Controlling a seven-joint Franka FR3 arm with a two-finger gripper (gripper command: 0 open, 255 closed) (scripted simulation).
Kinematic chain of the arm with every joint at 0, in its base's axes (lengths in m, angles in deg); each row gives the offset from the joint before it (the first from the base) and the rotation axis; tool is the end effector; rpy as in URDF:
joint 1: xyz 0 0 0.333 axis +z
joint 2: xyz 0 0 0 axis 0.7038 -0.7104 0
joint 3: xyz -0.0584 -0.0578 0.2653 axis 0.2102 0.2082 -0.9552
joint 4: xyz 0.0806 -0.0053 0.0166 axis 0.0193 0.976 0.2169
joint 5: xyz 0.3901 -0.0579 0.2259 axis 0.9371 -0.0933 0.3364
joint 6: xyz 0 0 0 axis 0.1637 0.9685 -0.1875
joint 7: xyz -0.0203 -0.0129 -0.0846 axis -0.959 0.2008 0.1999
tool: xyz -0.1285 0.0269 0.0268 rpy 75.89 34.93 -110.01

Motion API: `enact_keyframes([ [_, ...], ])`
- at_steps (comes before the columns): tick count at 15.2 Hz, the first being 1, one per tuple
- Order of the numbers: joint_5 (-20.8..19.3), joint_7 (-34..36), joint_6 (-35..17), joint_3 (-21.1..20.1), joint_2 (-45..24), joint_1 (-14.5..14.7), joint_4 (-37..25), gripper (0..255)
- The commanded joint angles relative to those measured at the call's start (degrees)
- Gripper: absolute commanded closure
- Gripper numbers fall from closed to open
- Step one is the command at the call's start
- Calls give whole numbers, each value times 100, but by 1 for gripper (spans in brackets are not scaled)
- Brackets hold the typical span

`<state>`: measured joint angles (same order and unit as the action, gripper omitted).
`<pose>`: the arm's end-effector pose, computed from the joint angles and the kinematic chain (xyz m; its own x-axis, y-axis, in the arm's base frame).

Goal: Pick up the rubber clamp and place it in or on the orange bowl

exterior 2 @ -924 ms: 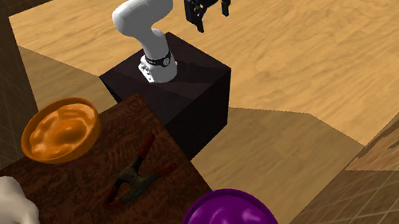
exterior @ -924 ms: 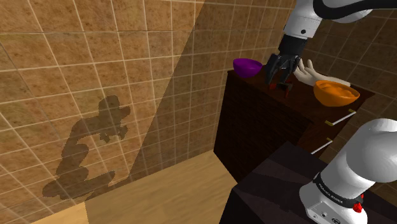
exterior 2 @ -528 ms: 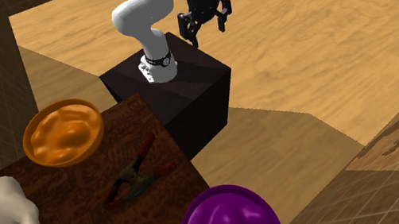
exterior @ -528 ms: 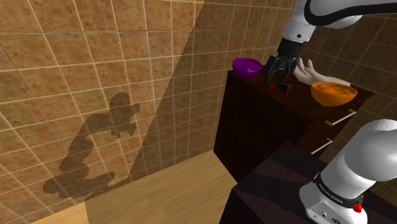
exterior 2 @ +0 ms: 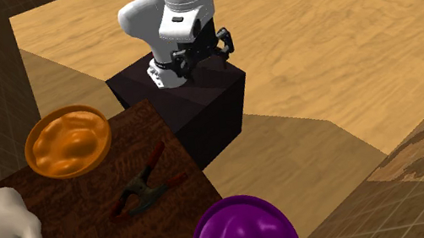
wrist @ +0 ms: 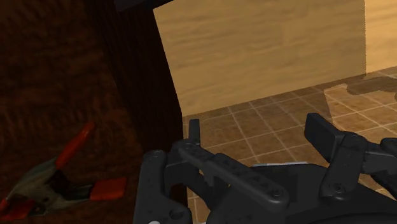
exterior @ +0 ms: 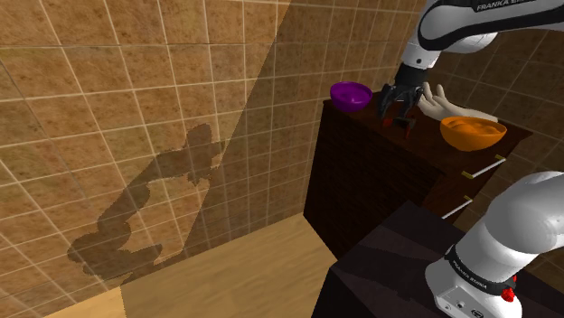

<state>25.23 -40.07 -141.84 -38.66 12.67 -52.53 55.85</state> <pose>0.4595 -0.1311 0.4248 0.9471 -0.3193 0.0319 -0.3158 -0.9452 -0.0826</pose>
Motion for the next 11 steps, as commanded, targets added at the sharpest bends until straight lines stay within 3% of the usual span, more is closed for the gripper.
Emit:
enact_keyframes([
  [1, -83, -112, -162, 184, -241, -131, -91, 0],
  [11, -131, -569, -912, 972, -1646, -599, -800, 0],
])
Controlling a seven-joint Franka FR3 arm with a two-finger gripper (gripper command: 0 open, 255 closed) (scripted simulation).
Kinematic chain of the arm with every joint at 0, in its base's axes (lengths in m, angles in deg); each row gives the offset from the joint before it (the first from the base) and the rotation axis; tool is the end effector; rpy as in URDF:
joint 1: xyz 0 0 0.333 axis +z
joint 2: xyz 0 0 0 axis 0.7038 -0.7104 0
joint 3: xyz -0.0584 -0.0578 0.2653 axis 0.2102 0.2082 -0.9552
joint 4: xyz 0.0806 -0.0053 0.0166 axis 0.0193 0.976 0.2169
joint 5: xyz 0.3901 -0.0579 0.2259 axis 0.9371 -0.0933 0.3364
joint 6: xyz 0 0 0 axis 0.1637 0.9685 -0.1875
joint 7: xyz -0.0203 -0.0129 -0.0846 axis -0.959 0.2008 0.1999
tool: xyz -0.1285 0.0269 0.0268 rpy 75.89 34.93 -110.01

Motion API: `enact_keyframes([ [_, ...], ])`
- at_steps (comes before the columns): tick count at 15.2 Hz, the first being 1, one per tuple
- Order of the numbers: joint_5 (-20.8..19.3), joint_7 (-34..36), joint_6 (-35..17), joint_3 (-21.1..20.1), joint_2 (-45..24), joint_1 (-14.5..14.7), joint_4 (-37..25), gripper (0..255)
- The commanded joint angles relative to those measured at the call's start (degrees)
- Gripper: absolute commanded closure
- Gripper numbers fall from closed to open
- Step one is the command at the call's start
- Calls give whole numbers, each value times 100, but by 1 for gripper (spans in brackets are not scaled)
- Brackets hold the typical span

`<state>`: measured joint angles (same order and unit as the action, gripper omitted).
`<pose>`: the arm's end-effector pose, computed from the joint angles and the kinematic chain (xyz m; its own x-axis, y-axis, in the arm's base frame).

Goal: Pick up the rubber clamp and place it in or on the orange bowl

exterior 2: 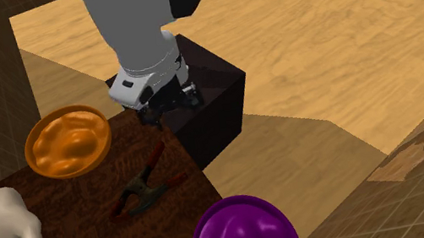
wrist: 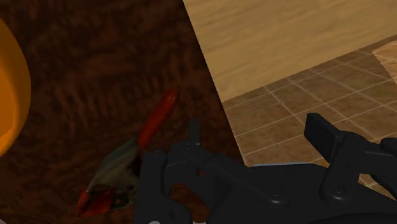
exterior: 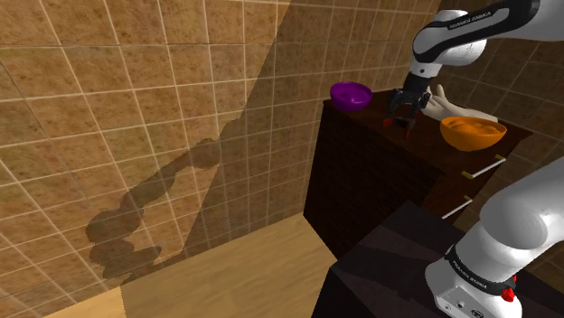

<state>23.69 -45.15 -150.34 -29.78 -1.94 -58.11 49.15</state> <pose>0.4649 -0.2753 0.3680 0.8829 -0.4676 0.0426 -0.4649 -0.8833 -0.0599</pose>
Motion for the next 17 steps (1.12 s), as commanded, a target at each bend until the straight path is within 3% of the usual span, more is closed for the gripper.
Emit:
enact_keyframes([
  [1, 48, -114, -123, 161, -335, -82, -223, 0],
  [12, 702, -804, -548, 858, -2097, -641, -1506, 0],
  [17, 824, -888, -825, 843, -2294, -674, -1403, 0],
])
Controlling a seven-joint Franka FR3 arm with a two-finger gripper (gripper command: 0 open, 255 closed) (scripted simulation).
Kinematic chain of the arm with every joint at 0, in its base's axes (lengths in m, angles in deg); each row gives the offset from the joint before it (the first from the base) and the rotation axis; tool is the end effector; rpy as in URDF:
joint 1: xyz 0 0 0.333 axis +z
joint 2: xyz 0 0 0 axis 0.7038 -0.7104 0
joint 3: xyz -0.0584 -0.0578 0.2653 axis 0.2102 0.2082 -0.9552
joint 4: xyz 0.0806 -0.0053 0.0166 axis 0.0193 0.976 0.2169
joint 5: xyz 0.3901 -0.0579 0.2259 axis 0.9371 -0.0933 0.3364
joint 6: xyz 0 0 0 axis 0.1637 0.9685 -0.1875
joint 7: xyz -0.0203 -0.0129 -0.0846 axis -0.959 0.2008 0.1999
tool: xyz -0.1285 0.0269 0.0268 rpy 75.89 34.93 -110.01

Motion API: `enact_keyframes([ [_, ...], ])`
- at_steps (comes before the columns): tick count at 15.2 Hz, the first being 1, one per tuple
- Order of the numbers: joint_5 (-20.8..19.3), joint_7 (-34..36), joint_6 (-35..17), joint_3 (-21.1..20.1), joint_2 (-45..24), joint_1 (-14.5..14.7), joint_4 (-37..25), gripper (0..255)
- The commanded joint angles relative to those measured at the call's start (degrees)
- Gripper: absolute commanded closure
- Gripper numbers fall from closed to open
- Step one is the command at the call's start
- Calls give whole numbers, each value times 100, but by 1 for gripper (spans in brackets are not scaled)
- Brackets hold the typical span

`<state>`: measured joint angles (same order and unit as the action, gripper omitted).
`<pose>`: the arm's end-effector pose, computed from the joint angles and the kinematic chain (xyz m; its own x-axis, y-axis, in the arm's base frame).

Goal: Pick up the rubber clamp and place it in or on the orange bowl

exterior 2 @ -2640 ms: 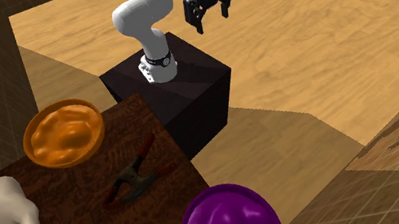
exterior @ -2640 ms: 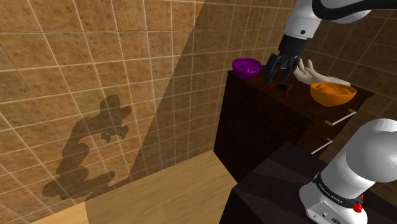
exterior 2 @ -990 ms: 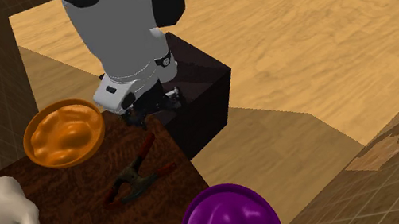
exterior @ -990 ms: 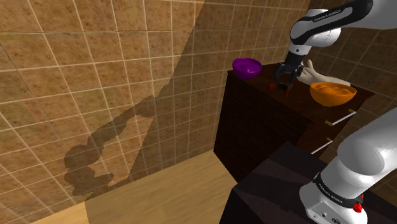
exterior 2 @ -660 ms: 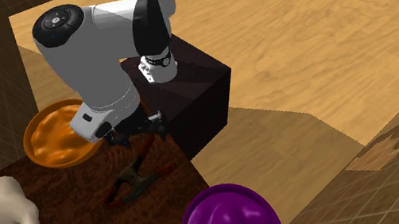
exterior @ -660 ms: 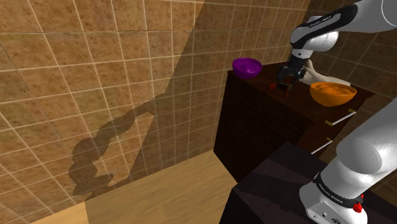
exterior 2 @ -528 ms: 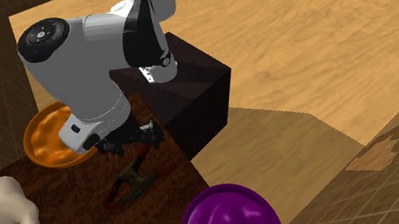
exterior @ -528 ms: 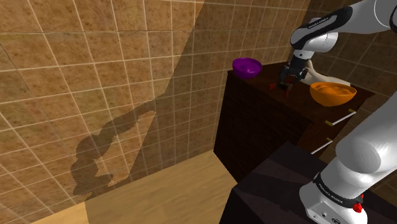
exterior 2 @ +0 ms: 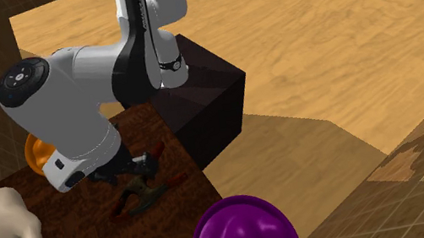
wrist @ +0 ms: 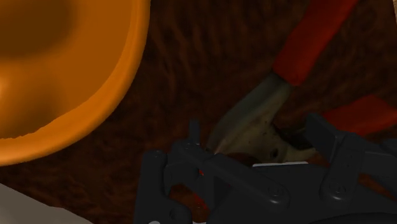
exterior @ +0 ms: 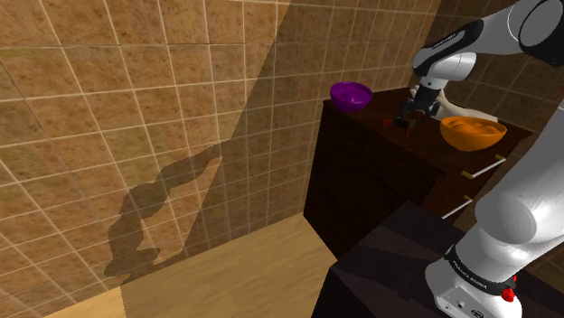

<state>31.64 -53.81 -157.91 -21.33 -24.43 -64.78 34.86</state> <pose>0.4419 -0.4463 0.2955 0.7760 -0.6278 0.0608 -0.6270 -0.7783 -0.0345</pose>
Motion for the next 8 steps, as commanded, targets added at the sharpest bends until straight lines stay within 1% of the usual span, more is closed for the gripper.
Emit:
enact_keyframes([
  [1, 58, -42, -135, -8, -88, -11, 56, 0],
  [3, 137, -95, -307, -24, -205, -22, 126, 0],
  [8, 137, -95, -307, -25, -205, -23, 126, 0],
])
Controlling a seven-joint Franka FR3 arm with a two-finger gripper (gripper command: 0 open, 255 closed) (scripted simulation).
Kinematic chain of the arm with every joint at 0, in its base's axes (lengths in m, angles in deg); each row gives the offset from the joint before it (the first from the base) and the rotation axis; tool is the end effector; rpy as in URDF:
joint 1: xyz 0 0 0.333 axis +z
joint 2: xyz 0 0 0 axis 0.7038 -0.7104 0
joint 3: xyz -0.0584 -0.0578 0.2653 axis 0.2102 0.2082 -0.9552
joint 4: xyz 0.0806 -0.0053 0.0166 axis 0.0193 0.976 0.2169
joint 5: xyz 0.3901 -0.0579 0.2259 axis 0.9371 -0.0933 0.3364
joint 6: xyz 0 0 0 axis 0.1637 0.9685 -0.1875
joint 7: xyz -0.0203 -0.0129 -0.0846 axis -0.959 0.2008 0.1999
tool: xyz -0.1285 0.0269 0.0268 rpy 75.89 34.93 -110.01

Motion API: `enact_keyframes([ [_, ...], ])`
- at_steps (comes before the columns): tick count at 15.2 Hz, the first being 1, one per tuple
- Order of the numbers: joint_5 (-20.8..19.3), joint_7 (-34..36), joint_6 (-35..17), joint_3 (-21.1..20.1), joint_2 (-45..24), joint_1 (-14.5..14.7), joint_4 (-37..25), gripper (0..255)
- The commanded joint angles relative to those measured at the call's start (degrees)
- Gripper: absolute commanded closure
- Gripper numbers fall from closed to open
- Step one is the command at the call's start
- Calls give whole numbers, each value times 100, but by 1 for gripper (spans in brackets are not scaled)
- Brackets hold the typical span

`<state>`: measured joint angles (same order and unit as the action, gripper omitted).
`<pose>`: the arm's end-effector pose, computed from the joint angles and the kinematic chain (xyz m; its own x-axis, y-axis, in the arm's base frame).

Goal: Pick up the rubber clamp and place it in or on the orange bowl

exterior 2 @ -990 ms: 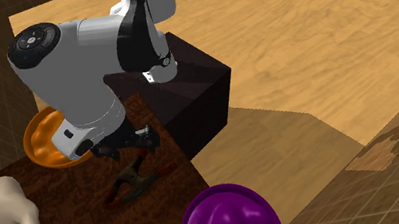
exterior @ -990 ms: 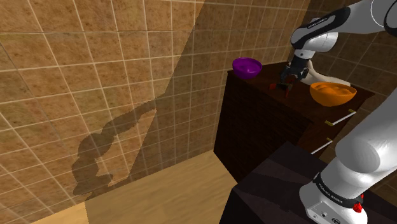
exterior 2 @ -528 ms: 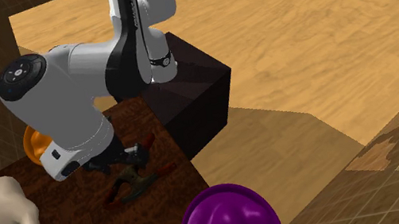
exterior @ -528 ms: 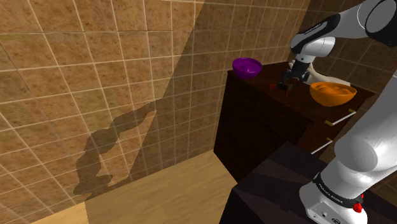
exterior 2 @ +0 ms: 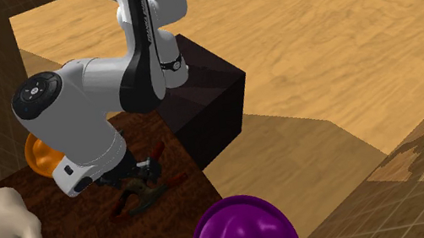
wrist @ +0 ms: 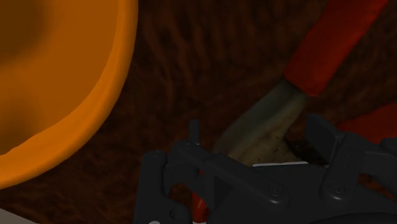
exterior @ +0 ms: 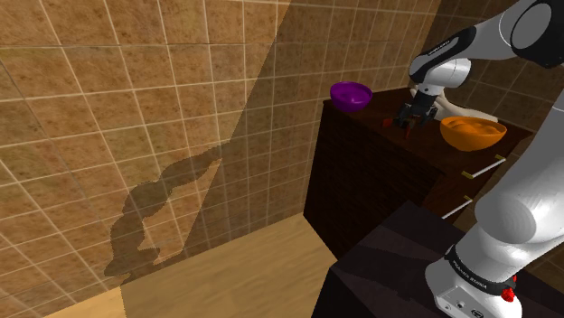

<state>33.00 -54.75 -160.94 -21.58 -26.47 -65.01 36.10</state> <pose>0.4402 -0.4457 0.2692 0.7756 -0.6282 0.0610 -0.6274 -0.7779 -0.0344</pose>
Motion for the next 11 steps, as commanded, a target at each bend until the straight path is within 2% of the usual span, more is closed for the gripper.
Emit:
enact_keyframes([
  [1, 1, -1, -3, 0, -1, 0, 2, 0],
  [3, 1, 0, -2, 0, -1, 0, 1, 0],
  [4, 1, 0, -2, 0, -1, 0, 1, 255],
  [11, 1, -1, -1, 0, -1, 0, 0, 255],
])
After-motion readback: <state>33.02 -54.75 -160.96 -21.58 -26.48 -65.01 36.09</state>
